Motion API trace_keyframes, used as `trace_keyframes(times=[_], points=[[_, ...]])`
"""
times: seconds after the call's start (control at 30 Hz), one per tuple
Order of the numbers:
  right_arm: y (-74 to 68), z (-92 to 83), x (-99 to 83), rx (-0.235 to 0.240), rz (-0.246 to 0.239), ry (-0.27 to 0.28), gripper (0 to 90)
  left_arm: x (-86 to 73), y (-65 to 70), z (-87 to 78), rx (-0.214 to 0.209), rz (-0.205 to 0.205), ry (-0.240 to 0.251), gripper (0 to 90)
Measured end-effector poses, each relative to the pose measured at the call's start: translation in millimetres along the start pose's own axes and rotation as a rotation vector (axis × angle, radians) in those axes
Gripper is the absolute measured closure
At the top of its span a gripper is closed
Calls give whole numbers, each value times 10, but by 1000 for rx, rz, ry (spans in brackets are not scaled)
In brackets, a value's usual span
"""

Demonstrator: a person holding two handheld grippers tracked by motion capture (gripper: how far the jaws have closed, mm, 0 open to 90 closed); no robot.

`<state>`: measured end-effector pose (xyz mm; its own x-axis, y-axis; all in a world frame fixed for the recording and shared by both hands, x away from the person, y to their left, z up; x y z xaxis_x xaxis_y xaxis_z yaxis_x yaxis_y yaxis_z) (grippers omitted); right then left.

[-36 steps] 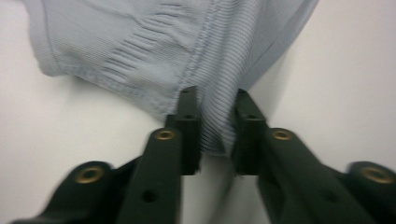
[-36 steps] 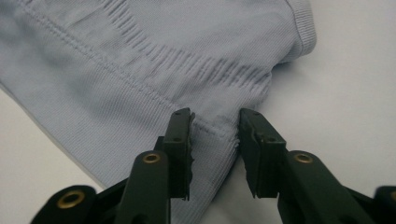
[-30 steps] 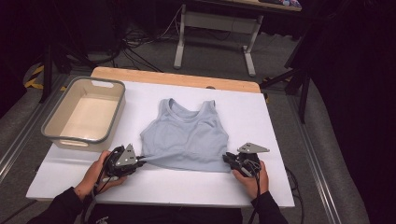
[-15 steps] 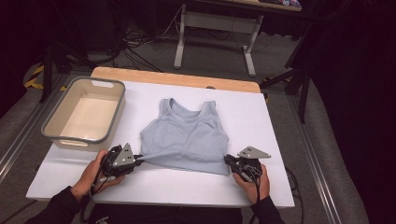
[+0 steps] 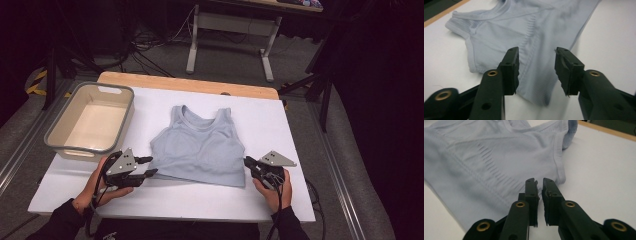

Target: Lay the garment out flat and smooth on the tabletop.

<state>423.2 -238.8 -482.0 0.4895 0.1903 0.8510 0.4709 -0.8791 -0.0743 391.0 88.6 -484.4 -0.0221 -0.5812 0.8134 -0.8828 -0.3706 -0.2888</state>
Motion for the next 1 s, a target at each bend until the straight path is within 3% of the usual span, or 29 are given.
trace_keyframes(times=[0.13,0.27,0.43,0.6,0.67,0.73,0.77,0.9,1.0], points=[[5,43,132,11,-11,28,845,59,-27,-47,13,-11,31,500],[6,92,236,17,-25,43,854,68,-58,9,28,-22,17,523],[10,269,455,32,-35,62,879,83,-56,209,-10,-8,-14,733],[-14,593,614,42,-76,37,889,93,-136,476,-32,-5,-54,779],[-37,771,614,40,-107,2,890,76,-192,602,-26,-3,-77,782],[-40,829,602,40,-112,-11,889,56,-204,642,-31,-5,-89,782],[-14,947,535,25,-125,-52,889,16,-235,713,-31,-20,-107,775],[56,1046,401,20,-107,-105,891,-55,-278,801,-40,-42,-138,776],[120,1079,273,-8,-122,-153,893,-104,-263,865,-59,-41,-169,773]])
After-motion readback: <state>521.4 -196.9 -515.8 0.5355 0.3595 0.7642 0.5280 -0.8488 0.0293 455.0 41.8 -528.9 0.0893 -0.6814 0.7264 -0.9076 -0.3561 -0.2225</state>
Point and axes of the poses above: each handheld gripper's, and its own axes: z roughly forward along the jaws, x roughly out of its top, y roughly to its right, the point moved 10 cm from there along z, roughly forward along the jaws, and after that the axes turned 11 degrees about z, right-handed, at the moved point
